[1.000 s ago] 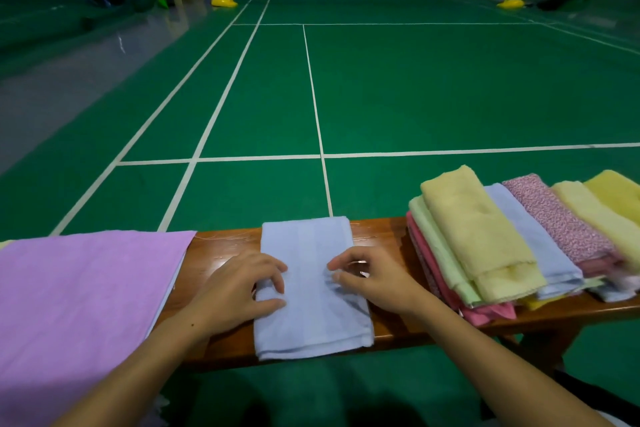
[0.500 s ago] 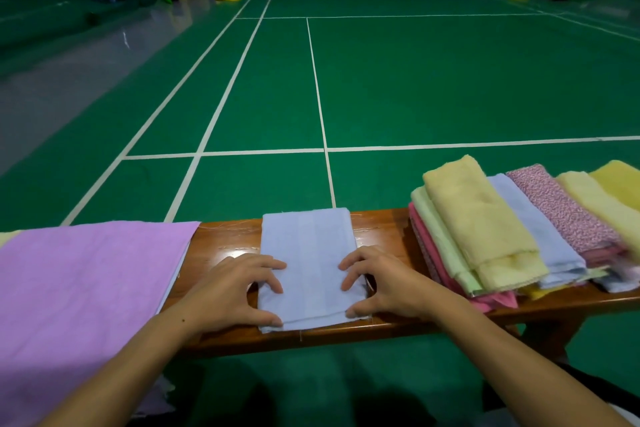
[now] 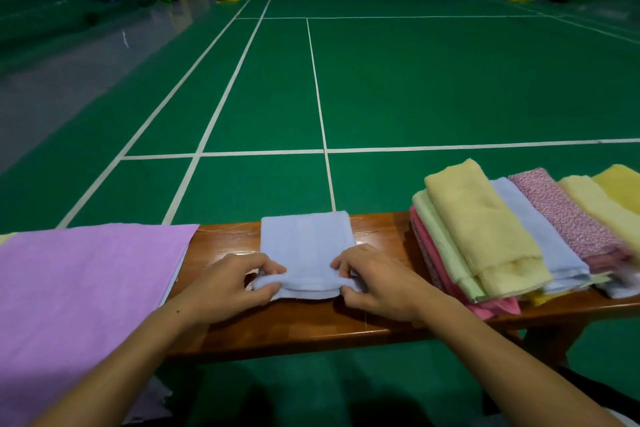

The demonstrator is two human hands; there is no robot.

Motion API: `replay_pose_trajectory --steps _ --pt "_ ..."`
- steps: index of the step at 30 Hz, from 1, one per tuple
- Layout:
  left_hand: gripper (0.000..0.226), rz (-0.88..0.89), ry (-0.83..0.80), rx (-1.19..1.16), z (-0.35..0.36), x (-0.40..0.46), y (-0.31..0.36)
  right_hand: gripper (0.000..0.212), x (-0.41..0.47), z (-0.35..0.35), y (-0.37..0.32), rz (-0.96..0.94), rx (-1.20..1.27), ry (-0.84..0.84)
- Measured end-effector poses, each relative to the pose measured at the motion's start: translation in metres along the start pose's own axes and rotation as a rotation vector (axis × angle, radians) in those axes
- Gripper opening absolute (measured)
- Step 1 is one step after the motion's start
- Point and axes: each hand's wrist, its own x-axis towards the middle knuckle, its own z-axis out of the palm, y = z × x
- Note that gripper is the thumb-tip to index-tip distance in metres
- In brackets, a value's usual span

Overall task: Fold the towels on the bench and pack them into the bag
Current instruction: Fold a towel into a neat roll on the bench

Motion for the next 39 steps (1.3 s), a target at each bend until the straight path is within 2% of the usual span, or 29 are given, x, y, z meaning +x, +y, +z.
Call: replay_pose_trajectory --steps 6,11,14,17,19,20,22,23,26,29,32,35,39 --pt "0.009 -0.032 -0.05 -0.195 -0.007 -0.011 0.018 0.011 -0.015 -0.011 -0.013 0.094 0.205 -0.035" --pt "0.019 -0.131 -0.203 -0.534 -0.011 -0.02 0.026 0.009 -0.026 -0.015 -0.018 0.184 0.561 -0.181" --pt "0.037 -0.225 -0.212 -0.742 -0.005 -0.02 0.024 0.019 -0.026 -0.01 -0.017 0.313 0.782 -0.153" --pt "0.049 -0.334 -0.196 -0.87 0.0 -0.015 0.026 0.022 -0.017 -0.001 -0.018 0.471 1.054 -0.039" --pt "0.046 -0.322 -0.172 -0.845 0.001 -0.012 0.032 0.026 -0.01 0.002 -0.015 0.557 1.192 -0.002" --pt "0.048 -0.303 -0.161 -0.841 0.003 -0.009 0.032 0.037 -0.008 0.001 -0.013 0.575 1.246 -0.017" --pt "0.045 -0.297 -0.102 -0.849 0.005 -0.005 0.03 0.055 -0.008 -0.004 -0.007 0.552 1.312 -0.099" --pt "0.039 -0.31 -0.053 -0.858 0.005 -0.003 0.029 0.056 -0.009 -0.007 -0.005 0.523 1.327 -0.135" --pt "0.027 -0.366 0.052 -0.804 0.005 0.003 0.021 0.04 -0.008 -0.01 0.003 0.479 1.263 -0.111" --pt "0.026 -0.369 0.105 -0.81 0.005 0.008 0.02 0.018 0.002 -0.004 0.011 0.464 1.056 0.076" --pt "0.022 -0.347 0.19 -0.791 0.006 0.017 0.018 0.016 0.015 0.002 0.015 0.412 0.937 0.206" --pt "0.016 -0.352 0.258 -0.72 0.006 0.029 0.019 0.017 0.031 0.01 0.016 0.477 0.801 0.297" --pt "0.01 -0.303 0.295 -0.278 0.014 0.046 -0.005 0.017 0.046 0.023 0.019 0.572 0.487 0.375"
